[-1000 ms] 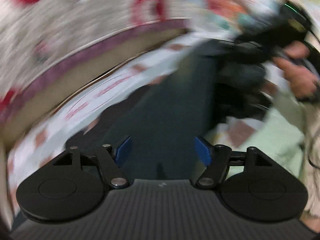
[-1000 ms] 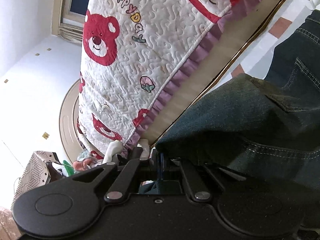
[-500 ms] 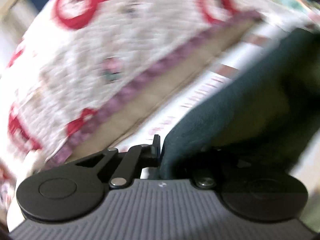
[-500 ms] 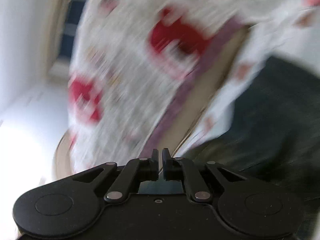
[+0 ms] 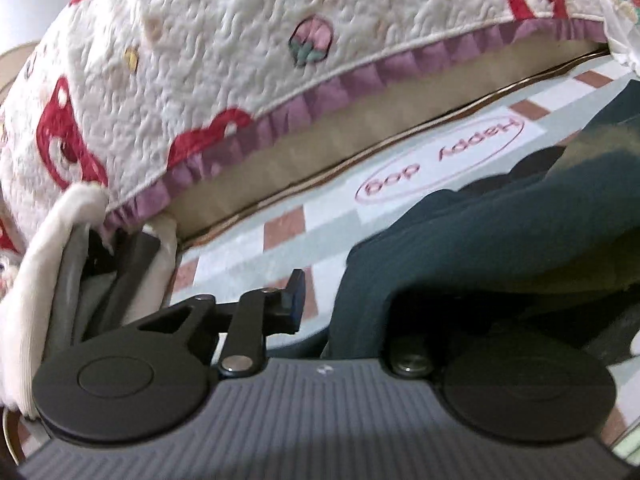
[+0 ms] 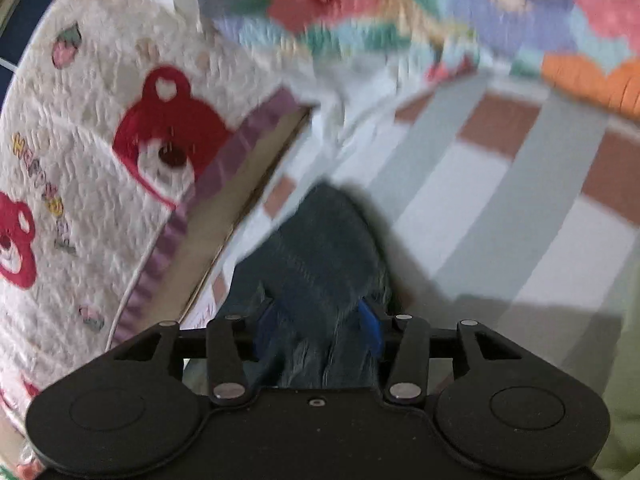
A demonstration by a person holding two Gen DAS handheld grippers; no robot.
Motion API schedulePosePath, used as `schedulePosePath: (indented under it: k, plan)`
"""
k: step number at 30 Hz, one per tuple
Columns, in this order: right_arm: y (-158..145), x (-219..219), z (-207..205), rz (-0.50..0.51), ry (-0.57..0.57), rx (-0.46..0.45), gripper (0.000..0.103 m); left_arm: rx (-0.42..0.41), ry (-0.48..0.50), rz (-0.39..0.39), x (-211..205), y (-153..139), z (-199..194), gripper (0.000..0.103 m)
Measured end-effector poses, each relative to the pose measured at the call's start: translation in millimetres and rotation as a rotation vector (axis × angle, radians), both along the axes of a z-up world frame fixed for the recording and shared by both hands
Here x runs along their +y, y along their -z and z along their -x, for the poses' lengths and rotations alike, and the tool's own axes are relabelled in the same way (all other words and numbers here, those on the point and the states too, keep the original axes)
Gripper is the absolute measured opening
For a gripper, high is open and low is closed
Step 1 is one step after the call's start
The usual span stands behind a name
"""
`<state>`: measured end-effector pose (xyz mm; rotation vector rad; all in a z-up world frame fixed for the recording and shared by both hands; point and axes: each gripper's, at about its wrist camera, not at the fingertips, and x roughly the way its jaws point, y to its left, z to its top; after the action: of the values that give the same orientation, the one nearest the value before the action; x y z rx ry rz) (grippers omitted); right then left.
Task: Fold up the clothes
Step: 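Lift and straighten the jeans with both grippers, then lower them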
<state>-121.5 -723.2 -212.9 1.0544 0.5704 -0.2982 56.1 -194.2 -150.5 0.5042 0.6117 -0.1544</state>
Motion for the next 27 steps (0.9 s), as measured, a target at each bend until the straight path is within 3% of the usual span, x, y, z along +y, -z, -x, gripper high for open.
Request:
schedulePosePath:
  k: [3, 7, 10, 12, 14, 16, 19, 21, 22, 26, 27]
  plan:
    - [3, 13, -10, 0.057, -0.055, 0.096, 0.055, 0.038, -0.029, 0.034, 12, 2, -4, 0.035]
    - [14, 20, -23, 0.026, -0.148, 0.191, 0.055, 0.066, -0.05, 0.072, 20, 5, -7, 0.036]
    - [13, 22, -21, 0.098, -0.087, 0.31, 0.056, 0.069, -0.056, 0.073, 20, 5, -7, 0.037]
    - [8, 19, -15, 0.097, -0.046, 0.302, 0.06, 0.07, -0.057, 0.066, 20, 6, -7, 0.037]
    - [10, 12, -9, 0.055, -0.018, 0.293, 0.071, 0.071, -0.059, 0.059, 19, 8, -7, 0.037]
    - [15, 8, -7, 0.006, -0.003, 0.31, 0.072, 0.072, -0.063, 0.061, 19, 8, -6, 0.037]
    - [9, 11, -8, 0.02, -0.049, 0.21, 0.072, 0.072, -0.076, 0.075, 20, 7, -6, 0.039]
    - [5, 13, -9, 0.03, -0.08, 0.143, 0.052, 0.071, -0.087, 0.085, 22, 9, -7, 0.043]
    - [3, 14, -9, 0.035, -0.096, 0.109, 0.024, 0.072, -0.091, 0.089, 23, 10, -7, 0.043]
    - [-37, 38, -6, 0.23, -0.184, -0.15, 0.005, 0.089, -0.093, 0.107, 27, 12, -10, 0.044]
    - [-38, 42, -10, 0.234, -0.217, -0.162, 0.005, 0.094, -0.093, 0.114, 28, 12, -10, 0.044]
